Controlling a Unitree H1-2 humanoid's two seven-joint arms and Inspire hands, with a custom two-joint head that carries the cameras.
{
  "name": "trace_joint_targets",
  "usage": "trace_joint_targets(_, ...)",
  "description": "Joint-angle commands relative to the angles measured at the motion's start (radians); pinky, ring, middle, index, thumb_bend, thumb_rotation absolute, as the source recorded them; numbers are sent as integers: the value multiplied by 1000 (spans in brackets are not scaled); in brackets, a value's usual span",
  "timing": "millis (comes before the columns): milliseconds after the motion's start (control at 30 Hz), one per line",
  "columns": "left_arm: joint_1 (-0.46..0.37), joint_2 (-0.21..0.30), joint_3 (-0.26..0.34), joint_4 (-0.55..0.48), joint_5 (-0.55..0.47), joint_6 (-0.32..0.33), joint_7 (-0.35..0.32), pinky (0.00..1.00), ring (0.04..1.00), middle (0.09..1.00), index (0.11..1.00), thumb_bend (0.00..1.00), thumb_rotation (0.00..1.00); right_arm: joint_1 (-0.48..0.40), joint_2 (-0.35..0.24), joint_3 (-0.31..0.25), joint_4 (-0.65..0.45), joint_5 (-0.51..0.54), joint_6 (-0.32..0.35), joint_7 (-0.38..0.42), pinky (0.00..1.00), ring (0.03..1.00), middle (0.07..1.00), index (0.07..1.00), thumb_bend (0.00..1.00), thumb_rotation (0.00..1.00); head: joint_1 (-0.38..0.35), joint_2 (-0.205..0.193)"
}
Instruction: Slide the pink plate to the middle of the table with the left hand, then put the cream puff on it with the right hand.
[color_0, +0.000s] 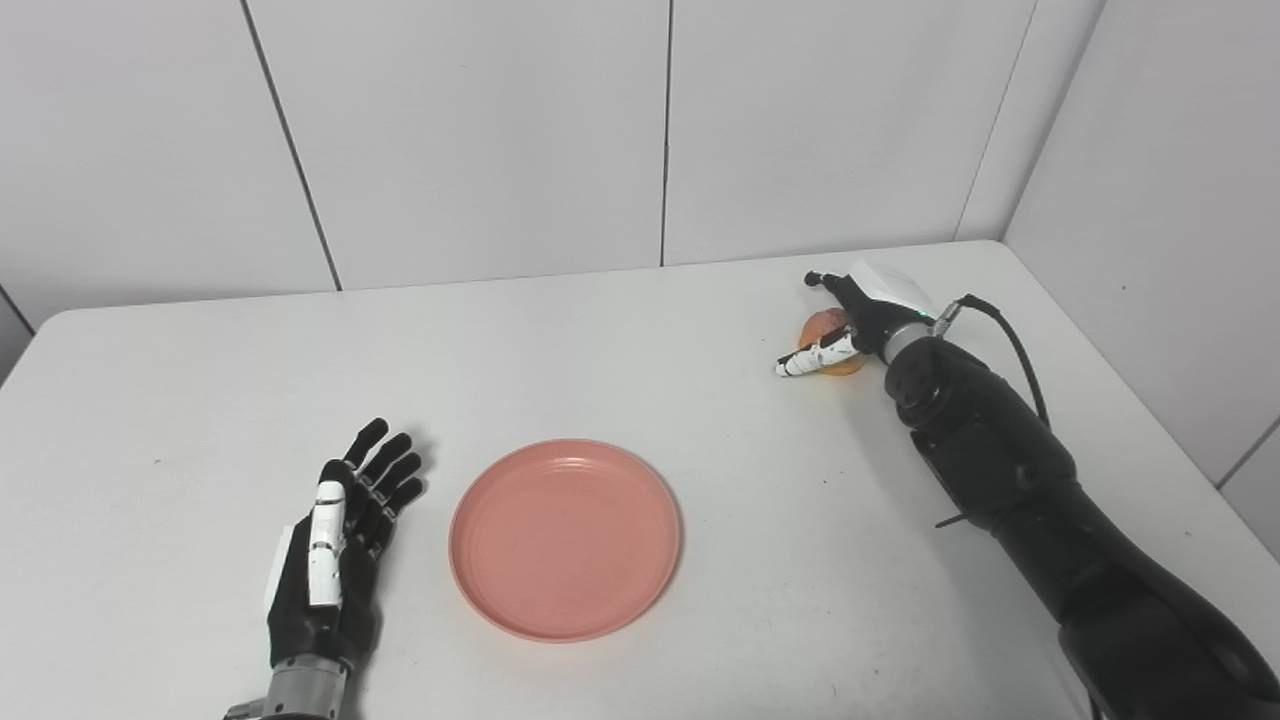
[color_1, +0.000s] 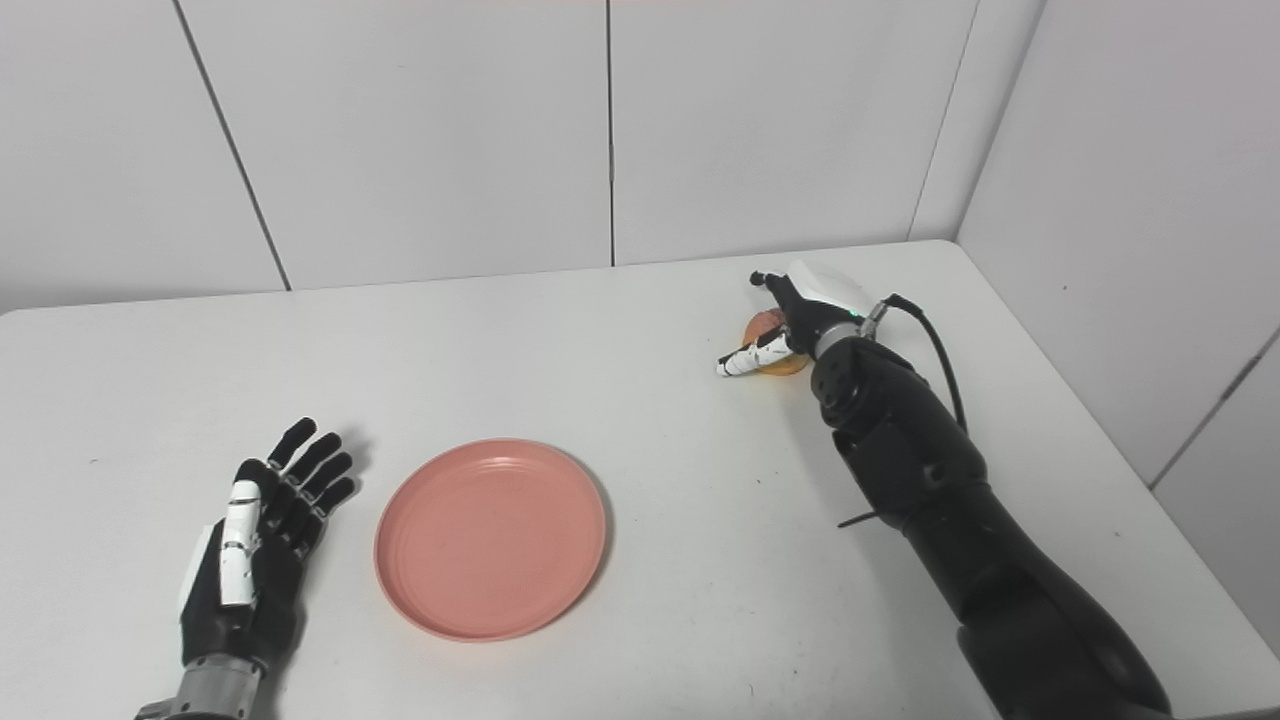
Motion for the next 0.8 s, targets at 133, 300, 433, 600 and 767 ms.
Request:
trace_joint_targets(133, 30, 7, -4, 16, 6, 13, -2, 865, 859, 860, 849, 486, 1000, -78, -25, 11, 5, -14, -16, -13, 779, 904, 919, 872, 834, 308, 4, 0)
trace_joint_targets(300, 32, 8, -5, 21, 7, 5, -4, 864, 859, 859, 848, 487, 1000, -87, -25, 8, 32, -7, -10, -15, 716, 871, 919, 865, 835, 265, 5, 0)
trace_joint_targets(433, 30, 7, -2, 25, 4, 4, -2, 863, 857, 855, 844, 494, 1000, -86, -29, 11, 23, -9, 3, -4, 723, 877, 927, 869, 835, 272, 7, 3)
trace_joint_targets(600, 32, 8, -1, 22, -3, 7, -7, 863, 859, 860, 849, 490, 1000, -84, -39, 12, 6, -11, 14, 19, 750, 891, 927, 877, 831, 262, 9, 5)
trace_joint_targets(767, 33, 11, -3, 25, -1, -1, -9, 868, 862, 862, 851, 488, 1000, -74, -47, 3, -14, -9, 20, 17, 674, 828, 876, 855, 820, 142, 9, 7)
